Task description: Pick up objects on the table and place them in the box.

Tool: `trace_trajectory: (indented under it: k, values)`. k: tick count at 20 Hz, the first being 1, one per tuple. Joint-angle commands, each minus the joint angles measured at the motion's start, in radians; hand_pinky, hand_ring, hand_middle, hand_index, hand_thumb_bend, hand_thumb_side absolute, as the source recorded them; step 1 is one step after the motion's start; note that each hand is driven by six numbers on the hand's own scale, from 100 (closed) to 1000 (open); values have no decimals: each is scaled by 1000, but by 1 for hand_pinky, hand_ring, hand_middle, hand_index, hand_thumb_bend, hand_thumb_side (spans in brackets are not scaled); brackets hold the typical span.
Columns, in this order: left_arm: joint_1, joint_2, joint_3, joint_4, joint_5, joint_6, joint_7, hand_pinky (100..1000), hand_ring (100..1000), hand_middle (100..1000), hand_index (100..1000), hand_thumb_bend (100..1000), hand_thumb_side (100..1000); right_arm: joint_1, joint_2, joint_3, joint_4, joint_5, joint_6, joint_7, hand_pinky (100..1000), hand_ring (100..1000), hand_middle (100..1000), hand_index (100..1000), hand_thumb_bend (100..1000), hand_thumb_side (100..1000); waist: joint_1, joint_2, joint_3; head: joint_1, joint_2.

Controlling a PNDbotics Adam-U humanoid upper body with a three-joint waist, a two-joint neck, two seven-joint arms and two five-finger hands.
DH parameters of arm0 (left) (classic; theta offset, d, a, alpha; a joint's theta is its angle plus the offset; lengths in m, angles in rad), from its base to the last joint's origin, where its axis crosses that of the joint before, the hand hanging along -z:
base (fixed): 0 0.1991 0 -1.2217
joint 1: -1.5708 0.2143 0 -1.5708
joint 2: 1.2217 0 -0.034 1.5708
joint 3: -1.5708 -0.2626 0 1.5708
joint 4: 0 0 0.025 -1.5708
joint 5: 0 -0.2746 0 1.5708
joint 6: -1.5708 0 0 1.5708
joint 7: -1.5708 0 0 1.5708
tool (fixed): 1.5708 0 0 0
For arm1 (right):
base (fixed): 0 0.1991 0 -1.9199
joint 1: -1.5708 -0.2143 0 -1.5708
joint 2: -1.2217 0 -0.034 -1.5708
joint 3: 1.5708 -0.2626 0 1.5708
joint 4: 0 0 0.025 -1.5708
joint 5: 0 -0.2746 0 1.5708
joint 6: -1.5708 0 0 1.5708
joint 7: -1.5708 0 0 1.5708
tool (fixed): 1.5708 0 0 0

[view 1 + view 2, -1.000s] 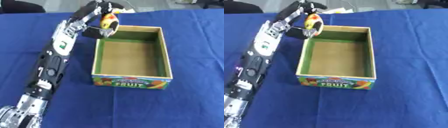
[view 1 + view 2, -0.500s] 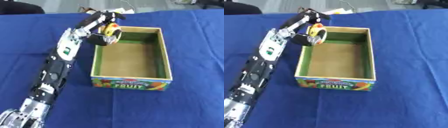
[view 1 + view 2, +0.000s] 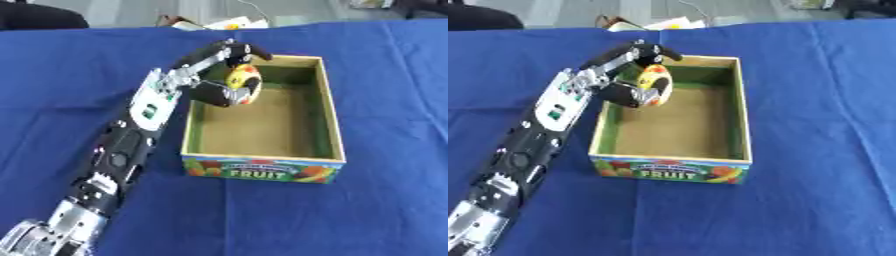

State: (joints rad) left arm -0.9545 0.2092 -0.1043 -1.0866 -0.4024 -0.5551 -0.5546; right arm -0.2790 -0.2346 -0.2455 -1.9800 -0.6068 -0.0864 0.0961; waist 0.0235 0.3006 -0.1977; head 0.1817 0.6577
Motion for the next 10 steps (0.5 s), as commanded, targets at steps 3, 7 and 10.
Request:
trace_trajectory:
  k: [3,7,10]
  values:
    - [-22,5,-35,-71,-148,-352,-352,343,454,427,887,100,253,-14,-17,-2,-20,-10,8,0,569,794,502,846,100,1000,2,-20,-4,3,-6]
    - [-17,2,-65,-107,-280,-352,-352,373,520,491,899,100,244,-18,-18,-1,-20,-15,16,-4,569,794,502,846,100,1000,6,-23,-12,4,-7]
    - [-13,-2,-93,-116,-348,-352,-352,412,562,533,915,100,240,-20,-18,-1,-20,-18,19,-5,569,794,502,846,100,1000,8,-24,-17,5,-7]
